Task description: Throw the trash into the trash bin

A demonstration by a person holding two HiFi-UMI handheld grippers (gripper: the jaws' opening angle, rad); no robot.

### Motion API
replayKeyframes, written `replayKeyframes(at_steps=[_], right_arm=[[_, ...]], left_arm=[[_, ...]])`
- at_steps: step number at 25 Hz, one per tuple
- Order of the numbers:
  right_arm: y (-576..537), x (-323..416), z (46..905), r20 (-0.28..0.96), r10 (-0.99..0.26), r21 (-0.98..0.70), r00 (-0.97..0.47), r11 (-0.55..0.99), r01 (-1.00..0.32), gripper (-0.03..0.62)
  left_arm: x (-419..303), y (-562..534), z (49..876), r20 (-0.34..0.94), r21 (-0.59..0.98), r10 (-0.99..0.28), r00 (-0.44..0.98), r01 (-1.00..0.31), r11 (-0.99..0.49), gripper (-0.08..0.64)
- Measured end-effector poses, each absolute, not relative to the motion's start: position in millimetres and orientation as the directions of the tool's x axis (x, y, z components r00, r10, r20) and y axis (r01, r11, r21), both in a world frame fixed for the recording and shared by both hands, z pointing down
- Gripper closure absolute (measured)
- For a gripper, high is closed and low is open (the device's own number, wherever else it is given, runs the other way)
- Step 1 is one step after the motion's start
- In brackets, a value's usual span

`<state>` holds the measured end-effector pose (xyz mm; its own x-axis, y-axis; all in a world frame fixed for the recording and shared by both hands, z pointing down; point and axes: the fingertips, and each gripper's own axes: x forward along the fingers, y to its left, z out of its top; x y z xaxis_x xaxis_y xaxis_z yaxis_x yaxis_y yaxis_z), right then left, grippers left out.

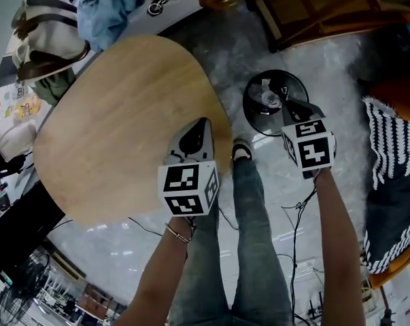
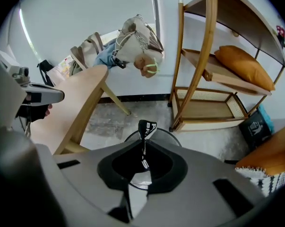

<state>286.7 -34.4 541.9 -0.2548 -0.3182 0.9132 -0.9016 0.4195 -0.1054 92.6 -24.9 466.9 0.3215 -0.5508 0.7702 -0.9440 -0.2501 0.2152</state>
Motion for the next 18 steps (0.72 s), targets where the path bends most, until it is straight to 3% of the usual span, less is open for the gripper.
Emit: replayKeyframes(at_steps=[8,12,18], right_arm=[[-13,297,565,0.910,-0.319,-0.147,-0.264,0.348,-0.926,0.558],[-6,298,569,0.905,-0.307,-0.189,-0.295,0.331,-0.925,0.469],[-3,303,567,0.903,-0.316,-0.190,-0.293,0.318,-0.929,0.457]], left_arm=[[100,-22,475,0.781,0.196,-0.535,0.321,-0.941,-0.277,0.548],[105,-20,474,0.782,0.198,-0.535,0.321,-0.941,-0.275,0.548],[109,-18,469,0.774,0.200,-0.543,0.325,-0.940,-0.276,0.548]])
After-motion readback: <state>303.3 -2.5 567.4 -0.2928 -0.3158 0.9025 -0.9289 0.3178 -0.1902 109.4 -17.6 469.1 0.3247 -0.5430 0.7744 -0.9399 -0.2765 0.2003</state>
